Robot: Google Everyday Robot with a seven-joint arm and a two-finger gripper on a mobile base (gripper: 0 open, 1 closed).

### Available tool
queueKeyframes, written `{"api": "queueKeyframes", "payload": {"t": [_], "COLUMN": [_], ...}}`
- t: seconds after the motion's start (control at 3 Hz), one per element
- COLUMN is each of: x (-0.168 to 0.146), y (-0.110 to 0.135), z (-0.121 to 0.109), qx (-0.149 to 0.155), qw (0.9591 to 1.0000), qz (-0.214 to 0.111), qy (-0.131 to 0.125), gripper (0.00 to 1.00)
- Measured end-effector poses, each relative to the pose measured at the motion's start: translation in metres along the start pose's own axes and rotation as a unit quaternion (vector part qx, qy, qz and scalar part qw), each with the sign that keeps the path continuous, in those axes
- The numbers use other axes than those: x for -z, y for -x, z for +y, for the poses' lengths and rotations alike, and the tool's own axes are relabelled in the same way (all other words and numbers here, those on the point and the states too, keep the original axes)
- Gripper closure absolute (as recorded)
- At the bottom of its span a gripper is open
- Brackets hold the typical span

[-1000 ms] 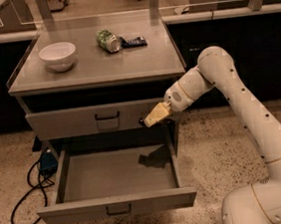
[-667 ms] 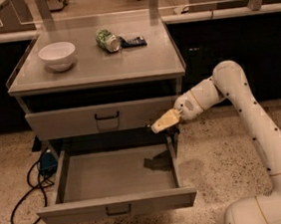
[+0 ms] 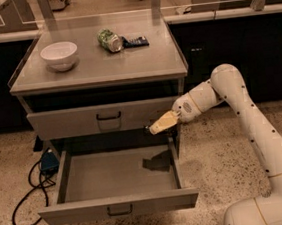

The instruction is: Place rxbar chocolate into middle drawer

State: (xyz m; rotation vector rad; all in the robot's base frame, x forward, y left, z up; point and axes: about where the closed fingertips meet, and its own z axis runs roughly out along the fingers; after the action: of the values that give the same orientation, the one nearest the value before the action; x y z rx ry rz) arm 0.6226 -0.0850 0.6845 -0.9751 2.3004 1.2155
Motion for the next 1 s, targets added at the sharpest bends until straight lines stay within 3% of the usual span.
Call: {"api": "queueKeyframes", "payload": {"t": [0.33, 0.67, 1.0], "x": [-0.007, -0.031, -0.042], "y": [0.0, -0.056, -0.081], "z": [-0.003, -0.052, -0.067], "qx": [0.011, -0.041, -0.063], "qw": [0.9988, 0.9863, 0.9771], "qz": [-0.023, -0.059, -0.077], "qy": [-0.043, -0.148, -0.188], "gripper": [1.0, 1.0, 1.0]}}
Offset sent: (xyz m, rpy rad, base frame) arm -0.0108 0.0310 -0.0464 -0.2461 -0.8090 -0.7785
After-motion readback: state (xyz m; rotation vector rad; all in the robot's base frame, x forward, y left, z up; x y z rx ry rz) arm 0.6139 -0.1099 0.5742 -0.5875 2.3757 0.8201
